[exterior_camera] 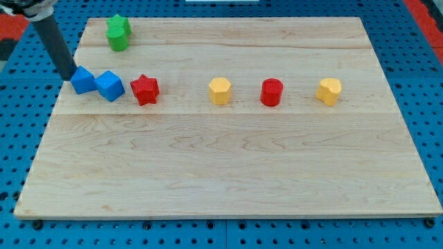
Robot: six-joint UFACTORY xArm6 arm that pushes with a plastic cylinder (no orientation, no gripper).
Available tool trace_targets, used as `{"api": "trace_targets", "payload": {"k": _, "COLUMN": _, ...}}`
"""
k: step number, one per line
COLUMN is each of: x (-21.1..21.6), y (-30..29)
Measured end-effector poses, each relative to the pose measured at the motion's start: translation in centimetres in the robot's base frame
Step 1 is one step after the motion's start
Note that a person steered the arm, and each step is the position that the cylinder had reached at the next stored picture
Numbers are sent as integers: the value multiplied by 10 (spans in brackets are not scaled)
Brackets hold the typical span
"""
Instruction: Slide the blue triangle to the left of the blue cube
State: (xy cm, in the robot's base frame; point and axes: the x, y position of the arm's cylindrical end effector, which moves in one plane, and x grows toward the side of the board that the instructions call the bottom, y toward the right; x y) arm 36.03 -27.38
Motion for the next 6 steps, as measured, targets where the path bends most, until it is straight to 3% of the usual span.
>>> {"api": "trace_targets", "payload": {"k": 2, "x": -43, "y": 12}}
{"api": "trace_targets", "payload": {"k": 4, "x": -14, "y": 16}}
{"api": "trace_targets", "payload": {"k": 5, "x": -17, "y": 15}}
{"api": "trace_targets", "payload": {"k": 6, "x": -42, "y": -23}}
